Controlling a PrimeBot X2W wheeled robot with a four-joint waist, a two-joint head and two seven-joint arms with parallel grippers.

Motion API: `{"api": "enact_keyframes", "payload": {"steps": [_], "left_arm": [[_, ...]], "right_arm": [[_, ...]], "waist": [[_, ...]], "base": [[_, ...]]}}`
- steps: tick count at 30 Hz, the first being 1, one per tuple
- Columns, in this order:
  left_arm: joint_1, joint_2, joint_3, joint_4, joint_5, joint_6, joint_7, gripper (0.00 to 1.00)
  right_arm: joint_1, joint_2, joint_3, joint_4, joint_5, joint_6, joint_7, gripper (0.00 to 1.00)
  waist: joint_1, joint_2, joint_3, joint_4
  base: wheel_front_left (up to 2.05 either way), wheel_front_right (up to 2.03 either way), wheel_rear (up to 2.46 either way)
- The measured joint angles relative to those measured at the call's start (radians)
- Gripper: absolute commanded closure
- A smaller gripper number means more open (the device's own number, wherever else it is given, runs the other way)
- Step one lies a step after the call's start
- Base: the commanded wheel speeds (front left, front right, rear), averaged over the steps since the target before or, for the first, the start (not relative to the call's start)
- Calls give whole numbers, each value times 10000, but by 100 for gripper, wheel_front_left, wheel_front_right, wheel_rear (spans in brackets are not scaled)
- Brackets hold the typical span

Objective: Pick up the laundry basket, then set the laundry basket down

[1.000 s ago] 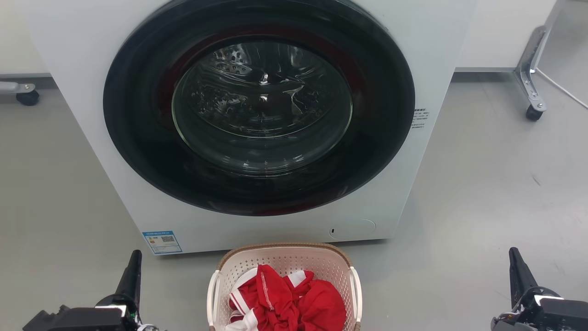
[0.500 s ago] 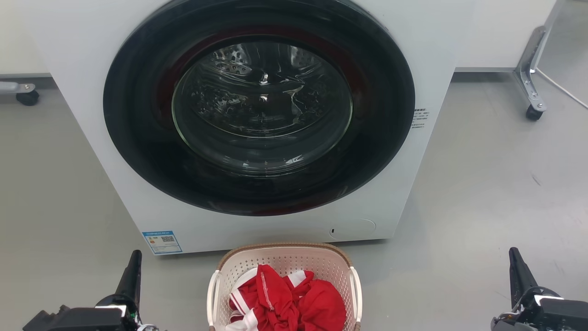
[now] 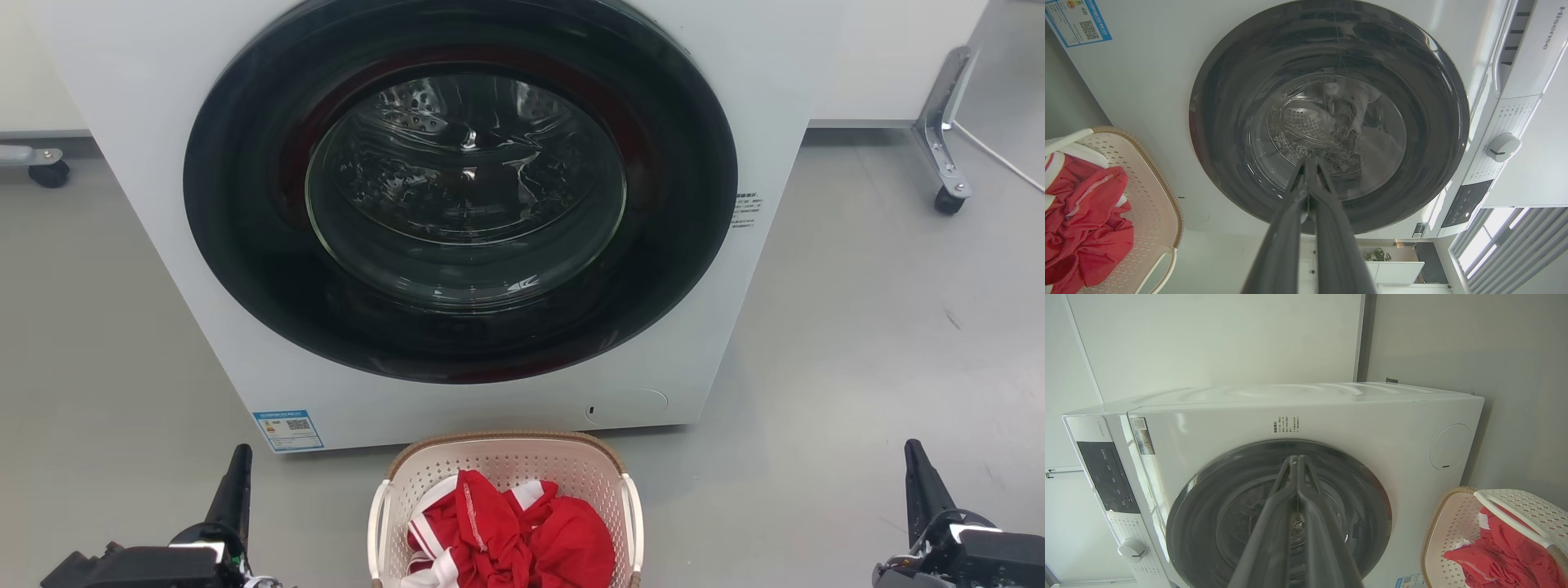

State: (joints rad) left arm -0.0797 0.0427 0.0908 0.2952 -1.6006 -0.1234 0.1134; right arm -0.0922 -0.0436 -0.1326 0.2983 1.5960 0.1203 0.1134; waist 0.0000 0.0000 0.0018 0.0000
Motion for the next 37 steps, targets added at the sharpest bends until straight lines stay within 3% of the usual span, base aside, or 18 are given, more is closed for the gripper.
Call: {"api": "enact_keyframes", "payload": {"steps": [37], "left_arm": [[0, 0, 0, 0, 0, 0, 0, 100]], "right_arm": [[0, 2, 0, -4, 10, 0, 0, 100]], "waist": [[0, 0, 1, 1]], "base": [[0, 0, 0]]}}
